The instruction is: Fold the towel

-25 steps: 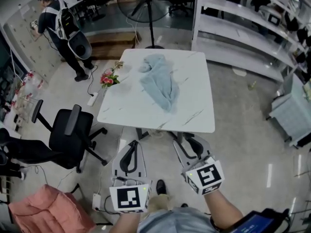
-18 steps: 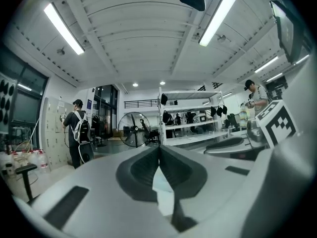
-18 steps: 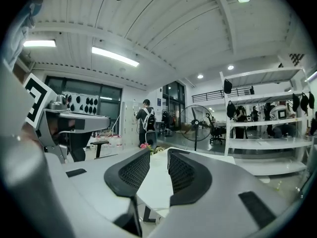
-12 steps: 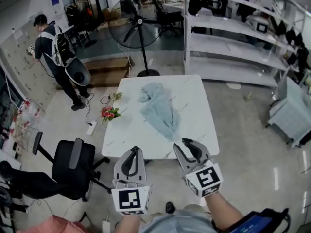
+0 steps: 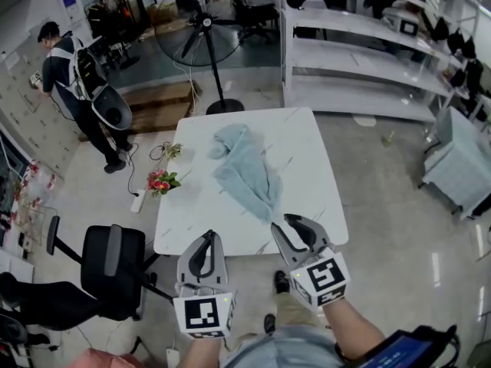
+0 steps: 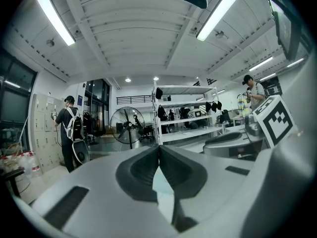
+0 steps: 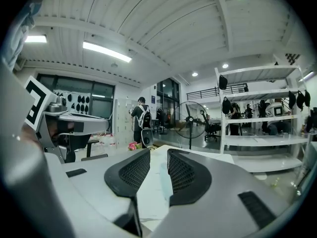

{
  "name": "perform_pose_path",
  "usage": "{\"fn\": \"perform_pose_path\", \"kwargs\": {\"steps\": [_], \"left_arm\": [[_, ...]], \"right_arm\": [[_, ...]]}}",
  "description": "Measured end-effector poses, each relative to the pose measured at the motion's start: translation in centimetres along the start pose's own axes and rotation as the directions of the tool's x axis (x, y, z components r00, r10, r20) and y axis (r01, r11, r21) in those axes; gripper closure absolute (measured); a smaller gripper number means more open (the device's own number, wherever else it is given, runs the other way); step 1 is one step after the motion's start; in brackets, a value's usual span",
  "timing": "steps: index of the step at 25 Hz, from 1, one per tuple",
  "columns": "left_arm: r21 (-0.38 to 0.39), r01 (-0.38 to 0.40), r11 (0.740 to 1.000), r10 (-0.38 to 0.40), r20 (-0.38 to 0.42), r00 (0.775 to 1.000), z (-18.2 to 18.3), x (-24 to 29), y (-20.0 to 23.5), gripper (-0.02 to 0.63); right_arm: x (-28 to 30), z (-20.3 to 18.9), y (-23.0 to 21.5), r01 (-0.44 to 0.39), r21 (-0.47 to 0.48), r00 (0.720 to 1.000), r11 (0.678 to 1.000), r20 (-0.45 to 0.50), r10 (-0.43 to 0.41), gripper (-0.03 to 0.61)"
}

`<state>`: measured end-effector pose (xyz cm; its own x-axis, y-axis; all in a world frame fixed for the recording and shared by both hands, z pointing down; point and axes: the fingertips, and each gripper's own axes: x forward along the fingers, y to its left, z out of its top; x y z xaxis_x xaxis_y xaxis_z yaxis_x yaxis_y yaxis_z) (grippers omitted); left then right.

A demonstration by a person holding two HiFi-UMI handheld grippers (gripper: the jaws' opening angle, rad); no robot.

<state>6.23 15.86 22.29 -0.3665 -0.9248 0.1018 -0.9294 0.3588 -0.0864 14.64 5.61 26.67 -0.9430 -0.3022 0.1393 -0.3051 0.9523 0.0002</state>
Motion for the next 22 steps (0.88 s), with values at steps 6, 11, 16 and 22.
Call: {"fn": "perform_pose_path", "kwargs": {"steps": [6,11,16,22], "left_arm": [[-0.001,-0.015,1.000,0.015,-0.049,0.999,-2.2,5.0,1.5,0.605],[-0.008,-0.046,0.999,0.045,-0.104,0.994,-3.3,9.5,2.9,0.606],[-0.010,-0.082,0.997,0.080,-0.144,0.986,-4.1,13.7,4.7,0.606],[-0.006,-0.132,0.991,0.128,-0.204,0.971,-5.7,17.8,6.8,0.606]], "right_arm": [[4.9,-1.8,-2.3,-0.024,0.017,0.999,1.000,-0.038,0.025,0.457],[9.8,-3.0,-4.6,-0.069,0.042,0.994,0.997,-0.082,0.072,0.456],[14.7,-4.3,-6.1,-0.122,0.072,0.983,0.990,-0.130,0.131,0.456],[20.1,-6.7,-7.3,-0.186,0.117,0.959,0.976,-0.194,0.206,0.445]]}}
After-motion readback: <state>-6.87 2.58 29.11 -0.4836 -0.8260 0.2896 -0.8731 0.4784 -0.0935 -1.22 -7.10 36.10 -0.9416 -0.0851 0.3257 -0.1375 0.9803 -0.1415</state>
